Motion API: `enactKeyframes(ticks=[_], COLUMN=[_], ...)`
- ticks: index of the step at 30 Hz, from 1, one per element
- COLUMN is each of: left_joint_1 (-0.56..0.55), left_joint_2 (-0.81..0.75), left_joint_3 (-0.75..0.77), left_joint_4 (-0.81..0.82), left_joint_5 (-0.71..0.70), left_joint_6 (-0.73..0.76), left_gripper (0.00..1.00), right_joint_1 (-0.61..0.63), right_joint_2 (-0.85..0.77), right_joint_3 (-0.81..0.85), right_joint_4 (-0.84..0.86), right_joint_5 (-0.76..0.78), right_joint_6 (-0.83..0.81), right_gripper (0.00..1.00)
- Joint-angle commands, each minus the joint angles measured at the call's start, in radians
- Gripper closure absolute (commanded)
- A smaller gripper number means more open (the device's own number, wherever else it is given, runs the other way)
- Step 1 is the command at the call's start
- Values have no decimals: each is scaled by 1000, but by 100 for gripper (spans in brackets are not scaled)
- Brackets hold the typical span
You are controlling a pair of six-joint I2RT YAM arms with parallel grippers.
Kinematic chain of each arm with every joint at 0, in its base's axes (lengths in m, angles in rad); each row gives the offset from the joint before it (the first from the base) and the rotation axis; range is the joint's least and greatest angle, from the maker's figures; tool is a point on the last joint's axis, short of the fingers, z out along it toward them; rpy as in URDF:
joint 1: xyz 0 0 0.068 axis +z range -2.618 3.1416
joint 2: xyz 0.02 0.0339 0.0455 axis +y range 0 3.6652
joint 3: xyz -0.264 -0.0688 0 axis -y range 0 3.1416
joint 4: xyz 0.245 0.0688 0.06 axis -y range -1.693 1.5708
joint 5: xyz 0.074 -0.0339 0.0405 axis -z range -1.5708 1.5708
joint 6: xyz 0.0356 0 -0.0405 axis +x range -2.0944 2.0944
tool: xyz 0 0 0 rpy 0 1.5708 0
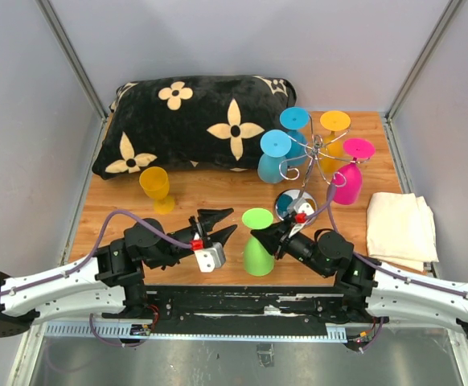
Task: Place the wine glass upside down on the wine glass rack
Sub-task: Turn the wine glass upside down at the wine rack.
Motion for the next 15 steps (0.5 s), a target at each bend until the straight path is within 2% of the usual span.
enactKeyframes(ticks=[1,4,10,15], left_joint_1=[-9,-9,-9,-8], left_joint_2=[-29,-13,94,196], left_joint_3=[28,57,202,331], left_joint_4=[139,182,145,99], left_joint_5=[-39,-107,-272,-416], left_joint_6=[-102,-209,-399,-555], left_gripper=[50,45,42,41], right_joint_1=[1,1,1,1], right_joint_2=[-105,-174,-295,-431], right_joint_3=[-14,-50,-85,-99], right_joint_4=[-118,-133,-210,-303], right_joint_5=[110,137,182,139], right_joint_6=[-68,-103,-152,-250], right_gripper=[99,99,99,99])
